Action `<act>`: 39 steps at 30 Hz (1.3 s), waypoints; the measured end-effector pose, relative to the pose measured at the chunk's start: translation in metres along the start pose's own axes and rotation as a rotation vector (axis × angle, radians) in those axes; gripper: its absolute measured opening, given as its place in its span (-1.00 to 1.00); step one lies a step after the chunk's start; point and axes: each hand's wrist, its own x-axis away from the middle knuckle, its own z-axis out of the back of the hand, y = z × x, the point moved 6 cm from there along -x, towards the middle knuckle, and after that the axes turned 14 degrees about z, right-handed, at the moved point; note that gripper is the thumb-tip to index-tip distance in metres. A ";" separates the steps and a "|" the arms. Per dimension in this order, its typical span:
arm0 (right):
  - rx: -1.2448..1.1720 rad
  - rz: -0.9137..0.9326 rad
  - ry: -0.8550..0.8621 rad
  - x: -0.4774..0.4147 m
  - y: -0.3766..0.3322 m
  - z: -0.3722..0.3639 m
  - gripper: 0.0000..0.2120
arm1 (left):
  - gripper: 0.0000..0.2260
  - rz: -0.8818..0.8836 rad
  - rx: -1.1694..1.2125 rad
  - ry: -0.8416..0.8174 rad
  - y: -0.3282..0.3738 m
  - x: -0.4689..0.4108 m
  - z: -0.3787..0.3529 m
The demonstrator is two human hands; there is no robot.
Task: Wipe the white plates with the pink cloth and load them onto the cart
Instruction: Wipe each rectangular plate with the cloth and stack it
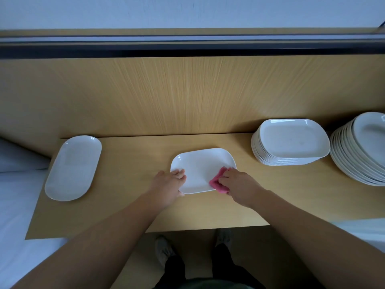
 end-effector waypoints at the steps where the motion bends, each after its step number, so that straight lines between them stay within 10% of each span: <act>1: -0.009 0.020 0.021 0.001 0.000 0.004 -0.87 | -0.49 0.000 0.012 0.004 -0.001 0.000 0.000; 15: -0.306 0.001 0.479 0.037 0.001 0.083 -0.64 | -0.72 -0.047 0.199 0.324 0.000 0.019 0.016; 21: -0.257 0.034 0.613 0.039 0.004 0.128 -0.60 | -0.46 0.123 0.566 0.247 -0.010 0.029 0.056; 39: -0.110 0.146 0.721 0.015 -0.012 0.147 -0.61 | -0.82 0.226 1.149 0.271 -0.044 0.044 0.087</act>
